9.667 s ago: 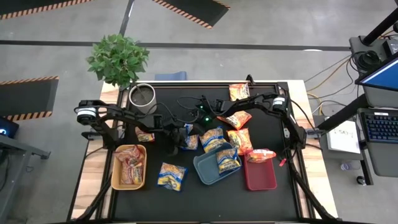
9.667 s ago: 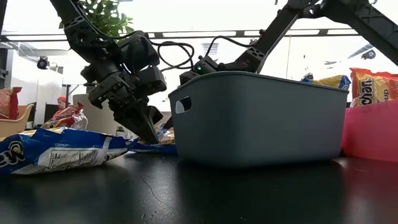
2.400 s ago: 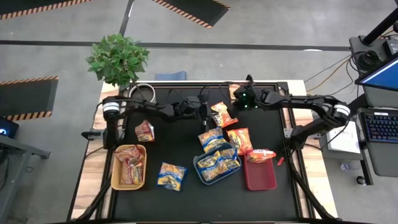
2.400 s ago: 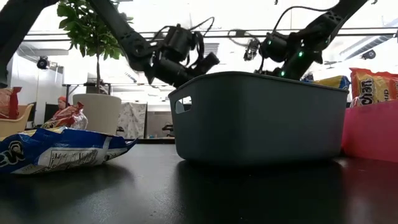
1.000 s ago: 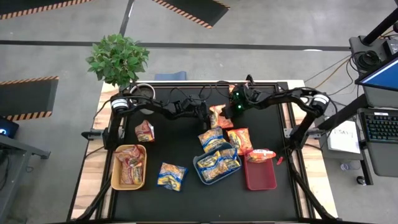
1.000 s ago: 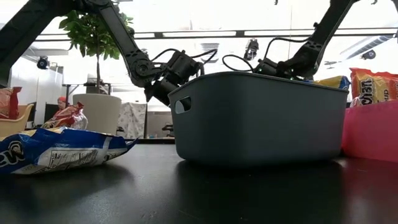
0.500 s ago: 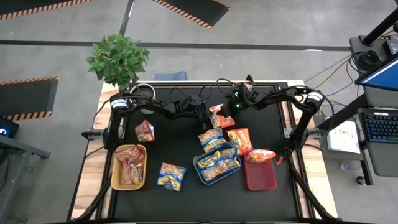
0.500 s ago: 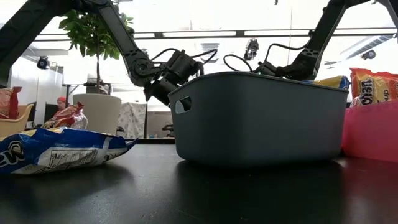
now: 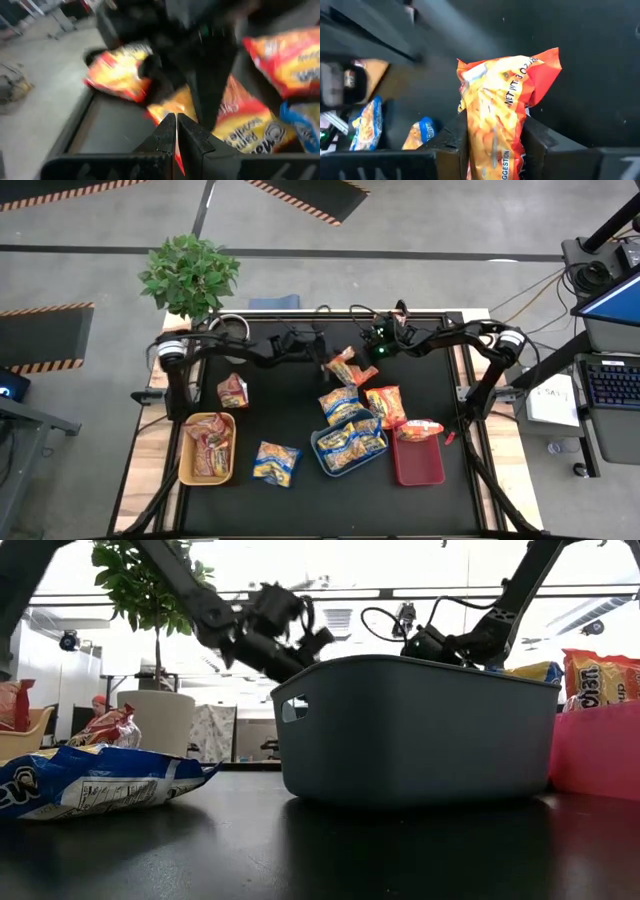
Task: Sort Maruchan noodles
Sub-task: Put the middle orange noodle pack into the red bin
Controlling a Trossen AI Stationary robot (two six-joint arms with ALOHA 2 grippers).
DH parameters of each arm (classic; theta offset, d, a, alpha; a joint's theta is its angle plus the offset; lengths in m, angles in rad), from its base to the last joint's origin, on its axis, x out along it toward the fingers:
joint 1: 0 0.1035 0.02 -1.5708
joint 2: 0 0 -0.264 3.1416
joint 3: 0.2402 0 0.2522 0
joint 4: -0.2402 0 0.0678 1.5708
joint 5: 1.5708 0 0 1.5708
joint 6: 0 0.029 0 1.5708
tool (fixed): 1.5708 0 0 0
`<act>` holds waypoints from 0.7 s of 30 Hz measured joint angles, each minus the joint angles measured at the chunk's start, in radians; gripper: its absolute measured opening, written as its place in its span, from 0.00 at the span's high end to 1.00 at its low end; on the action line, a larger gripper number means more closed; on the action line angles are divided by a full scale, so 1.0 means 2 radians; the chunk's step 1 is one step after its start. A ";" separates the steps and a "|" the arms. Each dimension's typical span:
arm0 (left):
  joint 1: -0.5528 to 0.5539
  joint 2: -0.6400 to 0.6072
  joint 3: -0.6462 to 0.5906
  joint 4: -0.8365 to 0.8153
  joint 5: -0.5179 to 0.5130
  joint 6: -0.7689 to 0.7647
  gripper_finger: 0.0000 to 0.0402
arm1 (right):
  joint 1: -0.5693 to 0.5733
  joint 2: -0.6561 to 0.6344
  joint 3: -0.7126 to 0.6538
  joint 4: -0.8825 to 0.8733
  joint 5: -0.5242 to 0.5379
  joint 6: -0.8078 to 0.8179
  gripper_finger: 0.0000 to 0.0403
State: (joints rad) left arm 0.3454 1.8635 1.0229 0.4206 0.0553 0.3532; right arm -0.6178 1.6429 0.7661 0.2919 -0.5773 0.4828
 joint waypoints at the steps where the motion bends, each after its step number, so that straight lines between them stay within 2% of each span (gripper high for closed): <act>1: 0.000 -0.016 -0.007 0.000 -0.001 0.001 1.00 | 0.000 -0.004 0.000 0.002 0.001 0.000 0.73; 7: -0.004 -0.137 -0.060 0.021 0.005 0.002 1.00 | -0.001 -0.067 0.000 0.003 0.009 -0.020 0.73; 12: -0.007 -0.219 -0.133 0.104 0.042 -0.039 1.00 | 0.017 -0.147 0.000 0.004 0.016 -0.052 0.73; 17: -0.015 -0.256 -0.200 0.204 0.056 -0.083 1.00 | 0.065 -0.220 -0.008 0.005 0.086 -0.089 0.73; 21: -0.026 -0.260 -0.222 0.243 0.057 -0.092 1.00 | 0.111 -0.263 -0.028 0.029 0.132 -0.131 0.73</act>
State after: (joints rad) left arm 0.2925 1.3430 0.5798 0.9069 0.1689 0.1697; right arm -0.3961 1.1172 0.7109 0.3502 -0.3125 0.2207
